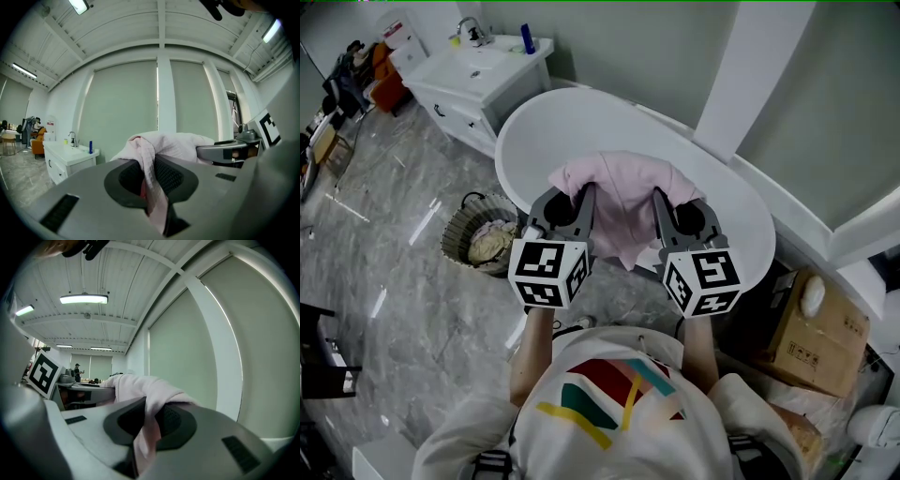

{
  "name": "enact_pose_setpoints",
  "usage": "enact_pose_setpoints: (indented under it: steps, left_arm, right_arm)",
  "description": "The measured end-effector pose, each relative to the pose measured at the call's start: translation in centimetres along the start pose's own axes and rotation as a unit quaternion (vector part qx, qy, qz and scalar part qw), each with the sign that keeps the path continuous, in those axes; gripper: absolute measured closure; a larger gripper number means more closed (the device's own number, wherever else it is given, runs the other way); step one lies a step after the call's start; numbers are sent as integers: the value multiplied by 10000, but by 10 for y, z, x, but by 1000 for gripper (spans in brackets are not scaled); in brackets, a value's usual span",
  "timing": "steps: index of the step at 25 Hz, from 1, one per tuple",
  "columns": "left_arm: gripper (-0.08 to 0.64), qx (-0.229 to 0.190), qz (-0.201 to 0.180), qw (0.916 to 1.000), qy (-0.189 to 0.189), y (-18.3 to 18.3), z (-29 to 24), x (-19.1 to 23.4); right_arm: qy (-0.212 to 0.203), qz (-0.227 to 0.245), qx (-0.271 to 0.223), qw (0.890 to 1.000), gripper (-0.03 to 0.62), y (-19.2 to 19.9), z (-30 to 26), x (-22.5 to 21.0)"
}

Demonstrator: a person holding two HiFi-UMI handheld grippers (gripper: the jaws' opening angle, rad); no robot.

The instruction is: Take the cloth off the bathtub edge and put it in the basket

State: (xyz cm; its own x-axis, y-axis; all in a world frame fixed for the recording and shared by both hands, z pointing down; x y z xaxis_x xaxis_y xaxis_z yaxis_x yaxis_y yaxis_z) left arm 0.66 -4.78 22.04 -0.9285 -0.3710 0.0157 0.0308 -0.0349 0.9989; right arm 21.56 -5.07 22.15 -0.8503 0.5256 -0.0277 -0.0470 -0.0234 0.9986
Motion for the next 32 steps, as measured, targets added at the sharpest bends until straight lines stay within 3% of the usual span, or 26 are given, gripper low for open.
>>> enact_pose_setpoints:
  steps: [8, 15, 20, 32]
  left_arm:
    - [495, -118, -12, 9989, -460, 7, 10, -29]
    - [495, -119, -45, 9934, -1140, 6, 36, -19]
    - [495, -111, -116, 9868, -1613, 15, 62, 2]
    - [495, -186, -485, 9761, -2109, -2, 103, 107]
  right_arm:
    - [-572, -173, -145, 9981, 535, 2, 14, -18]
    - [-1330, -146, -188, 9908, 535, 0, -3, 0]
    - [-1871, -211, -170, 9820, 535, 13, -24, 25]
    - [-2490, -484, -262, 9669, 535, 17, -105, 116]
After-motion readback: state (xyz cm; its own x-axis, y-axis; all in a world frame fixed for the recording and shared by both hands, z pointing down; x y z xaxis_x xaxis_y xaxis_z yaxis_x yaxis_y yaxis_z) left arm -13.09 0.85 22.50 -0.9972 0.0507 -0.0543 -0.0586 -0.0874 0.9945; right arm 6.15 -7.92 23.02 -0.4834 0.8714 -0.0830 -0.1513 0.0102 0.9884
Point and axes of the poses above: the fingertips, and each gripper's own axes: z backward along the fingers, x to its left, y out of its underside, the point moved 10 cm from there along z, backward along the fingers, and after that the axes turned 8 degrees about -x, right-handed, at the moved point
